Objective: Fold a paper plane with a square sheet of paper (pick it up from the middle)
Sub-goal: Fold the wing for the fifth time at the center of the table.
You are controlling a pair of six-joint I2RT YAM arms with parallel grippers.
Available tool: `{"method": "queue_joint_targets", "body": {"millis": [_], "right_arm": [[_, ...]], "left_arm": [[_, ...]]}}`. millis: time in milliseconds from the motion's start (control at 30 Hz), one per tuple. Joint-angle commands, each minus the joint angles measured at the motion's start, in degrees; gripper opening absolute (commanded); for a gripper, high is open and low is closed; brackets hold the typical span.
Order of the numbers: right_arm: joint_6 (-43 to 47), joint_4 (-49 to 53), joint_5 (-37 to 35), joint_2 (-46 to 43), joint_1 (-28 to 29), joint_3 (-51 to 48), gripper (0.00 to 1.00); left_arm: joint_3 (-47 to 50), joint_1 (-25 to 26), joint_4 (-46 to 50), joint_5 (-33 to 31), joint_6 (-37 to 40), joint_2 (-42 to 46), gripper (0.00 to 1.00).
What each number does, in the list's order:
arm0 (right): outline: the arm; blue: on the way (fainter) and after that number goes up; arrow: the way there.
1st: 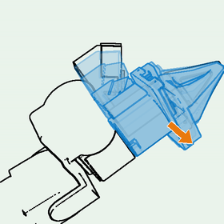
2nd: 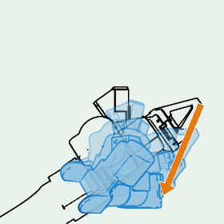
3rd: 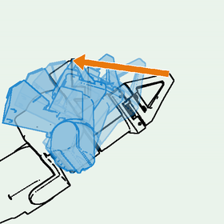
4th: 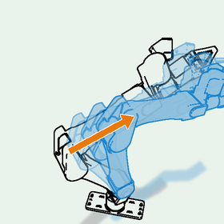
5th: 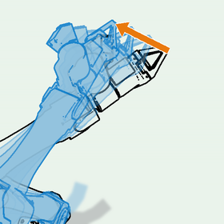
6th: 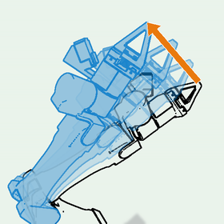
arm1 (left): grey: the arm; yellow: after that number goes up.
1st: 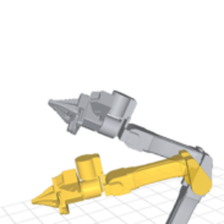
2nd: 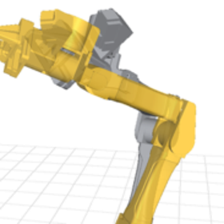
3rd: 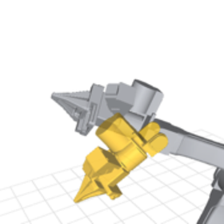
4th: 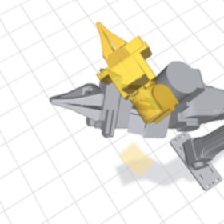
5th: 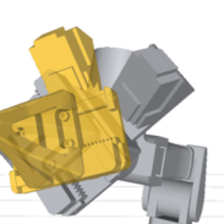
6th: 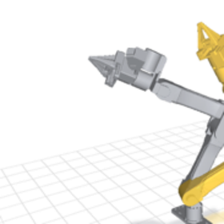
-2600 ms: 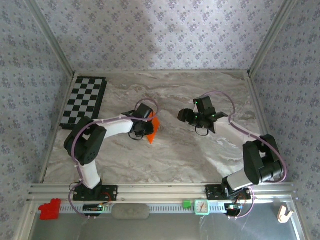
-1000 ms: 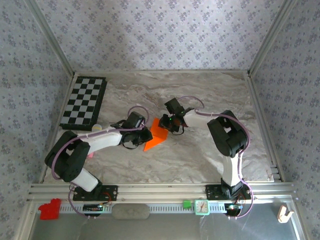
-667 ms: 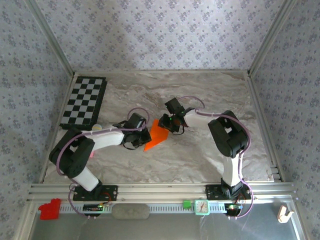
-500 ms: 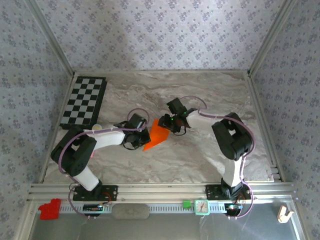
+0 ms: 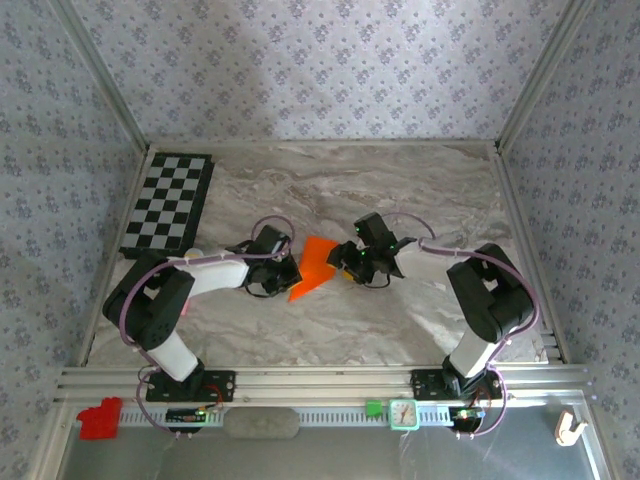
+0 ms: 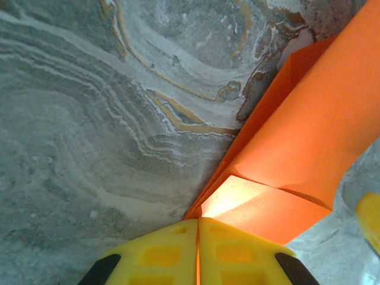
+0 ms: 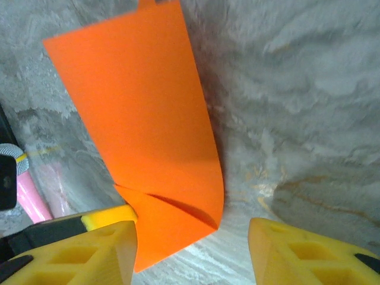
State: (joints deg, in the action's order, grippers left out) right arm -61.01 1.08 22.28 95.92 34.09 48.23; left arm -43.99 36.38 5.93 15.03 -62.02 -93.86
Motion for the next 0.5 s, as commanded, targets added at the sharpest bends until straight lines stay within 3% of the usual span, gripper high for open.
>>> {"method": "queue_joint_targets", "body": {"millis": [0,467], "right_arm": [[-3.48,-2.76,2.15,0.79,1.1,-0.32,0.52],[-2.74,-1.66,2.85,4.34,1.86,1.79,0.44]], "left_arm": [[1.04,-0.31,2.12,0.39,-1.26,-1.85,0.09],[0.83,-0.32,2.5,0.53,-1.26,-2.2,0.09]]}}
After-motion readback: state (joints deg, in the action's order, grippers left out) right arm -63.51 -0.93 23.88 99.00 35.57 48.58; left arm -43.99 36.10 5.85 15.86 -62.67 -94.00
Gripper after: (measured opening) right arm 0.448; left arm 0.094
